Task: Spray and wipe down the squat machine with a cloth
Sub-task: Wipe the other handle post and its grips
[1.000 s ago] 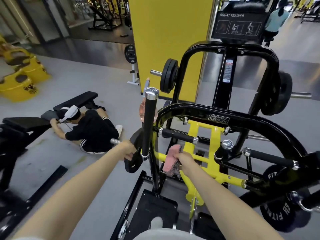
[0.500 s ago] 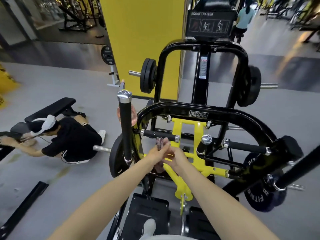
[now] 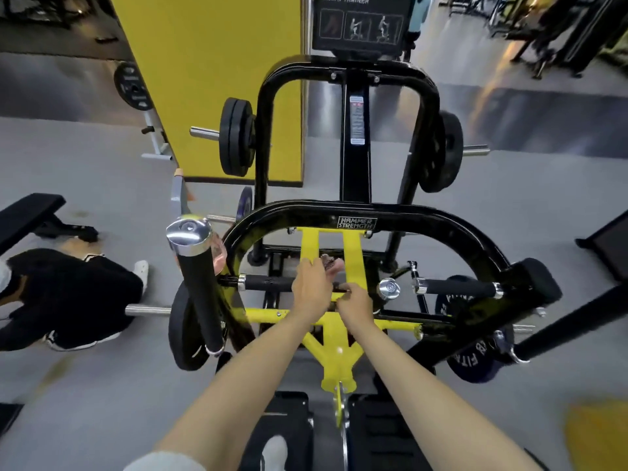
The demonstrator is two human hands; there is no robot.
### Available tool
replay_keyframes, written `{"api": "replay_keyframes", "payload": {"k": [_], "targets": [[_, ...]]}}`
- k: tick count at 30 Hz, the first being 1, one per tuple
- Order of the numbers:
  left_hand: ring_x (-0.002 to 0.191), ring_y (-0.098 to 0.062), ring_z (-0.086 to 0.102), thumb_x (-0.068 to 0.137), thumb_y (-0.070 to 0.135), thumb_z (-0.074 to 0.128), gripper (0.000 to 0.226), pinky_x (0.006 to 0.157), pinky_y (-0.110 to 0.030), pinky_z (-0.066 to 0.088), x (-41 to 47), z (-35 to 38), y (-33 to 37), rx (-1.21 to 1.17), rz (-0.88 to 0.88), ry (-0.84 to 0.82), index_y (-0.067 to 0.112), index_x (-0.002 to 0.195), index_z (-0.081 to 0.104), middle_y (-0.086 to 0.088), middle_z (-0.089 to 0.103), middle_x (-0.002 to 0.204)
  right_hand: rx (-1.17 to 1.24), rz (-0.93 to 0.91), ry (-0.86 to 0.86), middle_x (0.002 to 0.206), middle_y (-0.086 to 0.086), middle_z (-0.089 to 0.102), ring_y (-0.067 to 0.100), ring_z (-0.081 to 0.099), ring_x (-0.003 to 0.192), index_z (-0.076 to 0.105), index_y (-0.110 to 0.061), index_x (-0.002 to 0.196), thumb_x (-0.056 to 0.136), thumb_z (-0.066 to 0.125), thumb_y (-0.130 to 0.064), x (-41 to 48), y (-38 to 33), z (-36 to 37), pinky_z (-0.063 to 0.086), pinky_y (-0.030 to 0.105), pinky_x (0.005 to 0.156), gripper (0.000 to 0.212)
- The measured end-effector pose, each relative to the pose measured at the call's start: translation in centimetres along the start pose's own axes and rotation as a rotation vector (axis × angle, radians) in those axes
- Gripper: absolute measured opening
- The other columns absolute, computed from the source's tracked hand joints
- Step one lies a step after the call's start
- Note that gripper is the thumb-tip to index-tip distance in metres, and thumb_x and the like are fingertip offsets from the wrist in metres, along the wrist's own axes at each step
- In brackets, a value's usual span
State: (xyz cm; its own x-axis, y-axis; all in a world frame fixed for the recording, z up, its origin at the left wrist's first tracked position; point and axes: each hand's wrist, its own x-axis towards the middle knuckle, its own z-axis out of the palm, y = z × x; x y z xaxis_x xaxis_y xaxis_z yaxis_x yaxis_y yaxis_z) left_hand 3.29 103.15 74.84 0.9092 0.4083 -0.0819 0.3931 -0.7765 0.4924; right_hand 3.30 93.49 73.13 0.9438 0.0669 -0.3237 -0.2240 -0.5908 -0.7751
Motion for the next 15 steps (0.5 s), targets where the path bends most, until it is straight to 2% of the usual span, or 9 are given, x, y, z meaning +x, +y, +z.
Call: {"api": "replay_keyframes", "payload": {"k": [2, 4, 7, 10, 12, 15], "targets": [[0.108, -0.029, 0.051, 0.097, 0.033, 0.050, 0.032, 0.077, -0.037, 0.045, 0.8, 0.8, -1.0, 0.027, -0.006, -0.003, 0.013, 0.121, 0.051, -0.009, 0.047, 0.116, -0.085, -0.044, -0.029, 0.112, 0.005, 0.062, 0.025, 0.058, 0.102, 0.060, -0.010, 0.121, 0.082, 0.053, 0.001, 0.6, -0.3, 0.9, 0.046, 0.033, 0.079, 0.040], [0.106, -0.028, 0.052, 0.095, 0.029, 0.054, 0.036, 0.077, -0.037, 0.045, 1.3, 0.6, -2.0, 0.051, 0.020, 0.010, 0.016, 0.128, 0.050, -0.008, 0.045, 0.116, -0.147, -0.097, -0.040, 0.118, 0.002, 0.062, 0.022, 0.059, 0.107, 0.060, -0.018, 0.125, 0.081, 0.057, -0.007, 1.3, -0.3, 1.5, 0.049, 0.036, 0.087, 0.045], [0.103, -0.027, 0.053, 0.095, 0.024, 0.053, 0.034, 0.072, -0.035, 0.044, 1.7, -0.2, -3.4, 0.097, 0.074, -0.003, 0.017, 0.128, 0.050, -0.008, 0.043, 0.116, -0.221, -0.145, -0.035, 0.114, -0.002, 0.061, 0.018, 0.058, 0.104, 0.059, -0.031, 0.123, 0.085, 0.058, -0.023, 3.0, 0.8, 3.1, 0.051, 0.043, 0.086, 0.039], [0.102, -0.025, 0.052, 0.093, 0.016, 0.056, 0.031, 0.066, -0.032, 0.041, 1.5, -0.9, -4.5, 0.189, 0.136, 0.020, 0.016, 0.123, 0.050, -0.007, 0.042, 0.115, -0.281, -0.180, -0.037, 0.118, 0.002, 0.057, 0.020, 0.053, 0.109, 0.059, -0.025, 0.126, 0.088, 0.059, -0.017, 1.9, -1.0, 2.7, 0.049, 0.042, 0.088, 0.039], [0.103, -0.024, 0.052, 0.093, 0.018, 0.055, 0.029, 0.066, -0.033, 0.042, 1.5, -1.4, -5.4, 0.223, 0.125, 0.031, 0.017, 0.122, 0.049, -0.006, 0.042, 0.116, -0.336, -0.180, -0.027, 0.122, 0.003, 0.053, 0.022, 0.053, 0.111, 0.058, -0.021, 0.127, 0.090, 0.060, -0.017, 2.0, -1.2, 2.5, 0.049, 0.040, 0.088, 0.037], [0.103, -0.026, 0.054, 0.093, 0.018, 0.056, 0.027, 0.068, -0.035, 0.045, 1.8, -2.7, -7.3, 0.257, 0.064, 0.030, 0.015, 0.118, 0.049, -0.007, 0.044, 0.119, -0.422, -0.171, -0.022, 0.120, 0.003, 0.050, 0.023, 0.056, 0.104, 0.059, -0.020, 0.120, 0.091, 0.062, -0.018, 2.4, -1.5, 2.0, 0.050, 0.037, 0.078, 0.029]]}}
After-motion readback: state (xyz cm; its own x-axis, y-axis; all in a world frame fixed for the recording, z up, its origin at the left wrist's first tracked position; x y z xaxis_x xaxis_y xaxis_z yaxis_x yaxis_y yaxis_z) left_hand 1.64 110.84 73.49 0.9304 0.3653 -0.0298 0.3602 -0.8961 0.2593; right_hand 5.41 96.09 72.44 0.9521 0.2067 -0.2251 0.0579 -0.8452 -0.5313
